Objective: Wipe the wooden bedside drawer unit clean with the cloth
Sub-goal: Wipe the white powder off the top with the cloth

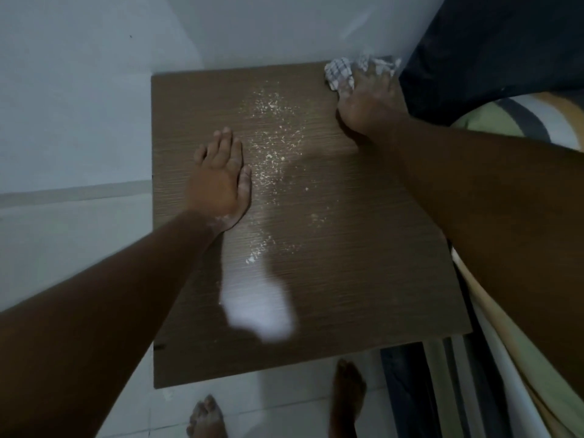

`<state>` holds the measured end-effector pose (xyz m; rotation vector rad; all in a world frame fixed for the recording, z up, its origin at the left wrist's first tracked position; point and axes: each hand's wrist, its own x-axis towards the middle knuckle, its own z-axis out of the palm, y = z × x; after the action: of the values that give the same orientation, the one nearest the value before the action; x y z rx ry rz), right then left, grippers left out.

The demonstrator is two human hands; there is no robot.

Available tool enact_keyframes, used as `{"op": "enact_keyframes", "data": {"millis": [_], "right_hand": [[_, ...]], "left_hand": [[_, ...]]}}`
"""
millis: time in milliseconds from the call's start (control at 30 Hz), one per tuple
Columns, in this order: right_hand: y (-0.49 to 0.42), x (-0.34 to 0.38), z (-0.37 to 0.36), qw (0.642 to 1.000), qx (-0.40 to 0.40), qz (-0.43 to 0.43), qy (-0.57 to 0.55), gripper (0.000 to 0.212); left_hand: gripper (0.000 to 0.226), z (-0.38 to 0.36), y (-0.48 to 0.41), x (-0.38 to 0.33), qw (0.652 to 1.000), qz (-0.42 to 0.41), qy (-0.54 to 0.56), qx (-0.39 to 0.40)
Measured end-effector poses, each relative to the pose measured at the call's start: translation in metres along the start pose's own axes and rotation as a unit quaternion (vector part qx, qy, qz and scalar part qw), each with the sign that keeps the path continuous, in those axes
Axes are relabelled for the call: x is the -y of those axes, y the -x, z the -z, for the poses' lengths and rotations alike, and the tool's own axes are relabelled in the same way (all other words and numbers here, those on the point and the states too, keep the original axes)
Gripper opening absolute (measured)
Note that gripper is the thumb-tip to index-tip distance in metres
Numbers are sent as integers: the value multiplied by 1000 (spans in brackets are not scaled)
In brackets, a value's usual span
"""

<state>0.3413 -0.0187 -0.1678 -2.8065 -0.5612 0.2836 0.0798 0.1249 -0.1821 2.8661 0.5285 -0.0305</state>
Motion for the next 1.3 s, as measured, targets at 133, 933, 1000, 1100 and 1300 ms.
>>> {"op": "enact_keyframes", "data": {"millis": [133, 933, 1000, 1100, 1300], "right_hand": [[-5, 20, -9, 998, 22, 62, 25, 57], [219, -25, -42, 920, 72, 382, 50, 56], [245, -35, -44, 909, 91, 405, 47, 57], [281, -51, -48, 898, 113, 422, 57, 57], [330, -68, -44, 881, 154, 446, 43, 58]], "left_hand": [[65, -2, -2, 1, 1000, 1, -3, 2], [60, 8, 3, -6, 1000, 10, -10, 21], [60, 8, 4, -5, 1000, 9, -13, 24], [60, 7, 4, -5, 1000, 8, -14, 26], [60, 8, 6, -8, 1000, 11, -9, 20]]}}
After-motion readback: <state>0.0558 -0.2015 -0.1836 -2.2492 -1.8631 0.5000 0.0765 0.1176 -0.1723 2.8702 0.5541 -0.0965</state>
